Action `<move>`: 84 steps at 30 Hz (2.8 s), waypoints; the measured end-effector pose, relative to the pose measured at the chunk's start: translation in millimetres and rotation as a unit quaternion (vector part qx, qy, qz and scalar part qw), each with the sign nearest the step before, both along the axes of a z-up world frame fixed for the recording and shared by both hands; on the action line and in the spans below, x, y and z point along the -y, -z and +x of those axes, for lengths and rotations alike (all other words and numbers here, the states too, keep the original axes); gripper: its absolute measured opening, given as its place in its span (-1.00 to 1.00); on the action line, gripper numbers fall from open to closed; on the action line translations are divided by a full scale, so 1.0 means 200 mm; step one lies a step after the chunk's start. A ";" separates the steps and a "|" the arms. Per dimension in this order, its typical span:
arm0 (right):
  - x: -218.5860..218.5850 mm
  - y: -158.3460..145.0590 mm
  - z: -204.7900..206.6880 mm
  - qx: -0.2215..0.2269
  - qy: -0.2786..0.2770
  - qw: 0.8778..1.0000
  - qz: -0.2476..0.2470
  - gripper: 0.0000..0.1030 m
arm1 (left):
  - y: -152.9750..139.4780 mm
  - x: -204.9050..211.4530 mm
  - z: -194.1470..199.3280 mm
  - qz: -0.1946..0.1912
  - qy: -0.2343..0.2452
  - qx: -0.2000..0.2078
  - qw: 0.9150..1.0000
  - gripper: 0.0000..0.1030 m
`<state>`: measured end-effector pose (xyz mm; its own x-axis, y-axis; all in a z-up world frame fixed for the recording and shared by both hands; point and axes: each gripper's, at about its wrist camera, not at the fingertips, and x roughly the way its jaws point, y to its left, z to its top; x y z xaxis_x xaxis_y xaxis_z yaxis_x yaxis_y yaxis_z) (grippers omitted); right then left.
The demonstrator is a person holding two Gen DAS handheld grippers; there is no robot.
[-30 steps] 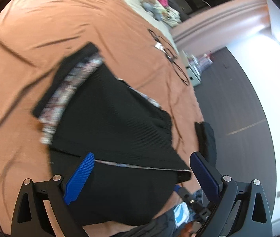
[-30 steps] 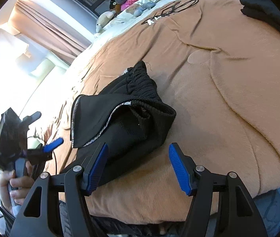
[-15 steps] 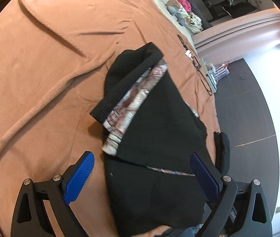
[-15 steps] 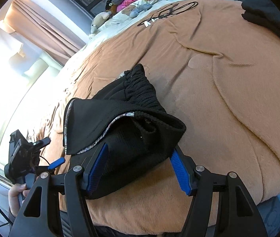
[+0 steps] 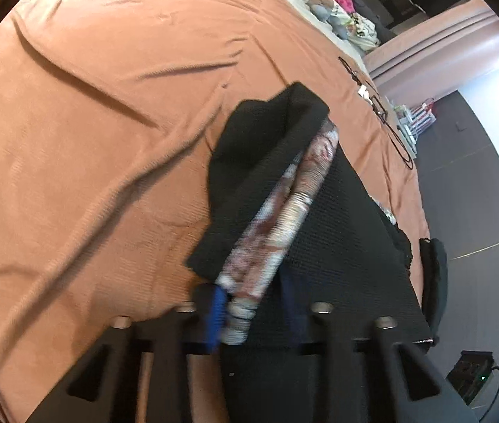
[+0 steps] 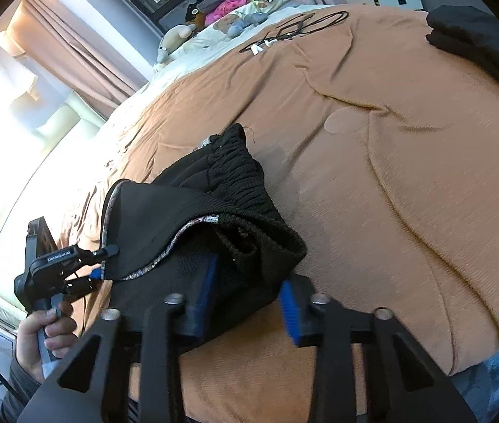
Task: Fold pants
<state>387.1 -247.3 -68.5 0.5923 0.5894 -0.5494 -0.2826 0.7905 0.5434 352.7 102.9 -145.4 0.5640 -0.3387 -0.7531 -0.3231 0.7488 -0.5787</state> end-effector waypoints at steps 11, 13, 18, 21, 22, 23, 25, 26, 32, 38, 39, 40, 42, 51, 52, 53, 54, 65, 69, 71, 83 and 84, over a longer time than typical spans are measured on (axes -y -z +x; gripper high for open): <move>0.03 -0.02 -0.08 -0.001 -0.019 1.000 -0.008 -0.95 | -0.31 -0.05 0.06 0.017 -0.002 0.053 0.998 -0.88; 0.05 -0.04 -0.11 -0.002 -0.028 1.000 0.006 -0.95 | -0.37 -0.05 0.09 0.021 -0.001 0.063 0.998 -0.88; 0.07 -0.04 -0.14 -0.023 -0.049 0.998 0.025 -0.96 | -0.52 -0.03 0.21 0.027 0.008 0.083 0.996 -0.88; 0.06 -0.03 -0.15 -0.032 -0.056 0.998 0.026 -0.96 | -0.57 0.02 0.30 0.036 0.022 0.084 0.996 -0.88; 0.06 -0.02 -0.15 -0.034 -0.055 0.998 0.024 -0.96 | -0.57 0.04 0.32 0.037 0.025 0.084 0.995 -0.88; 0.07 -0.01 -0.14 -0.037 -0.052 0.998 0.024 -0.96 | -0.57 0.06 0.35 0.038 0.028 0.082 0.996 -0.88; 0.09 0.01 -0.12 -0.047 -0.043 0.998 0.030 -0.96 | -0.57 0.09 0.42 0.038 0.036 0.077 0.996 -0.88; 0.10 0.01 -0.12 -0.047 -0.040 0.998 0.032 -0.96 | -0.57 0.12 0.46 0.039 0.041 0.074 0.996 -0.88; 0.17 0.02 -0.08 -0.052 -0.025 0.997 0.045 -0.96 | -0.53 0.21 0.67 0.043 0.057 0.055 0.996 -0.88; 0.16 0.04 -0.06 -0.056 -0.029 0.997 0.051 -0.96 | -0.45 0.29 0.85 0.045 0.065 0.031 0.996 -0.88; 0.16 0.05 -0.06 -0.057 -0.030 0.997 0.053 -0.96 | -0.43 0.31 0.89 0.046 0.066 0.026 0.996 -0.88; 0.17 0.05 -0.05 -0.058 -0.030 0.996 0.055 -0.96 | -0.42 0.32 0.92 0.047 0.067 0.022 0.996 -0.88; 0.17 0.06 -0.04 -0.059 -0.031 0.996 0.059 -0.96 | -0.38 0.36 0.99 0.045 0.071 0.014 0.996 -0.88; 0.21 0.06 -0.05 -0.049 -0.034 0.996 0.067 -0.89 | -0.36 0.44 1.11 0.047 0.085 0.031 0.995 0.43; 0.22 0.06 -0.06 -0.047 -0.030 0.996 0.066 -0.83 | -0.37 0.44 1.10 0.055 0.086 0.035 0.994 0.43; 0.23 0.05 -0.07 -0.044 -0.024 0.997 0.064 -0.78 | -0.37 0.45 1.10 0.061 0.089 0.034 0.994 0.43; 0.24 0.05 -0.07 -0.041 -0.017 0.997 0.062 -0.69 | -0.37 0.45 1.10 0.063 0.091 0.032 0.993 0.43; 0.26 -0.02 -0.14 -0.002 -0.013 0.997 0.077 -0.33 | -0.25 0.60 1.12 0.123 0.146 -0.021 0.981 0.39; 0.23 0.04 -0.08 -0.021 -0.019 0.996 0.088 -0.33 | -0.19 0.65 1.17 0.158 0.152 -0.039 0.975 0.21; 0.23 0.07 -0.06 -0.031 -0.021 0.995 0.095 -0.33 | -0.16 0.66 1.19 0.164 0.150 -0.047 0.974 0.15; 0.21 0.12 0.01 -0.052 -0.018 0.992 0.111 -0.33 | 0.02 0.72 1.33 0.221 0.158 -0.100 0.957 0.07; 0.20 0.12 0.02 -0.054 -0.019 0.992 0.111 -0.33 | 0.04 0.73 1.34 0.232 0.161 -0.106 0.953 0.05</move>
<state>391.0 -288.1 -93.1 0.5128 0.7230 -0.4630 -0.2406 0.6387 0.7309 621.3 -43.2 -153.0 0.3059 -0.0716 -0.9494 -0.1061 0.9884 -0.1088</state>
